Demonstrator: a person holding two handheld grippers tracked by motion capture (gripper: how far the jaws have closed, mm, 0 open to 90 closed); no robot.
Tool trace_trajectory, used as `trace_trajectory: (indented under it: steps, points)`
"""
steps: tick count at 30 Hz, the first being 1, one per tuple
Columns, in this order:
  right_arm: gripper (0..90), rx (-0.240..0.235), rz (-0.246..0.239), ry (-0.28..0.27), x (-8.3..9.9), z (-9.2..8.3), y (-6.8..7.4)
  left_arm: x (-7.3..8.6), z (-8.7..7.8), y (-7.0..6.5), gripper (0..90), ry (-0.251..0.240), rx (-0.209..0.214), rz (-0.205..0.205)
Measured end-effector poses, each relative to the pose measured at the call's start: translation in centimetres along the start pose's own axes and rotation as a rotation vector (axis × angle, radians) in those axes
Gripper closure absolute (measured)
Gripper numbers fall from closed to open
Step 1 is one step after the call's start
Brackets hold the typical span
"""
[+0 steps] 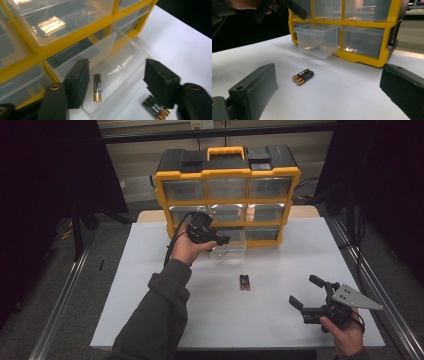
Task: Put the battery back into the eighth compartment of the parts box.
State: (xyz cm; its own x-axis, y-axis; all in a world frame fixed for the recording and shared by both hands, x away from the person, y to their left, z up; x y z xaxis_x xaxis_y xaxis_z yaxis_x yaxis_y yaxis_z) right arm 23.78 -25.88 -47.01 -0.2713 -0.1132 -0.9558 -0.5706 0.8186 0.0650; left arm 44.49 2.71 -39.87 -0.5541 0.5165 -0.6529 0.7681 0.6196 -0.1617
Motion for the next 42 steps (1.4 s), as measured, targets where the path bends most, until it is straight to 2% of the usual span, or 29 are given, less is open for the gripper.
trace_trajectory:
  steps: [8,12,15,20,21,24,27,30,38,39,41,42]
  points:
    - [0.7,0.001,0.001,-0.001,0.0,0.0,0.0,1.0,-0.7,-1.4,24.3,-0.028,0.044,0.018]
    - [0.7,0.001,-0.003,0.002,0.0,0.0,0.0,1.5,-0.9,-2.1,22.4,-0.031,0.058,0.057]
    - [0.7,0.003,0.005,-0.001,0.0,0.0,0.1,1.9,-0.9,-2.9,20.2,-0.047,0.087,0.067]
    - [0.7,0.001,-0.005,0.001,0.0,0.1,0.0,2.7,-0.8,-3.7,19.3,-0.049,0.093,0.090]
    - [0.7,0.002,-0.004,0.001,0.0,0.1,0.0,2.8,-0.7,-3.8,19.3,-0.060,0.106,0.089]
    - [0.7,0.002,-0.006,0.001,0.0,0.0,0.0,3.3,-0.5,-4.2,19.1,-0.045,0.100,0.105]
    - [0.7,0.004,-0.003,0.000,0.0,0.0,0.0,3.7,-0.3,-4.8,18.6,-0.043,0.118,0.103]
    - [0.7,0.008,-0.001,-0.004,0.0,0.0,0.0,4.0,0.1,-4.9,18.7,-0.039,0.110,0.118]
    - [0.7,0.006,-0.002,-0.002,0.0,0.0,0.0,4.9,0.5,-5.3,18.6,-0.025,0.116,0.121]
    - [0.7,0.005,-0.004,-0.001,0.0,0.0,0.0,4.9,0.8,-5.3,18.7,-0.046,0.123,0.118]
    - [0.7,0.007,-0.005,-0.004,0.0,0.0,0.0,5.2,0.9,-5.3,18.7,-0.027,0.116,0.118]
    - [0.7,0.008,-0.006,-0.007,-0.1,0.0,0.0,5.3,1.0,-5.4,18.7,-0.037,0.122,0.115]
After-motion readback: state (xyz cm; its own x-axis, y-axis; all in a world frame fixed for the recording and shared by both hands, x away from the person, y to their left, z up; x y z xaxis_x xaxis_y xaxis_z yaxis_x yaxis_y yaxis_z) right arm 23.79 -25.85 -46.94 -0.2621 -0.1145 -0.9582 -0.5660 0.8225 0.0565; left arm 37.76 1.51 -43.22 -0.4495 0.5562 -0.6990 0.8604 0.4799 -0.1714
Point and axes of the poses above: each handheld gripper's, and its own axes: z roughly forward along the jaws, x roughly out of its underside, y roughly to its left, the point moved 5 cm from there along z, roughly forward along the jaws, and after that the axes turned 8 degrees about y, right-handed, at the moved point
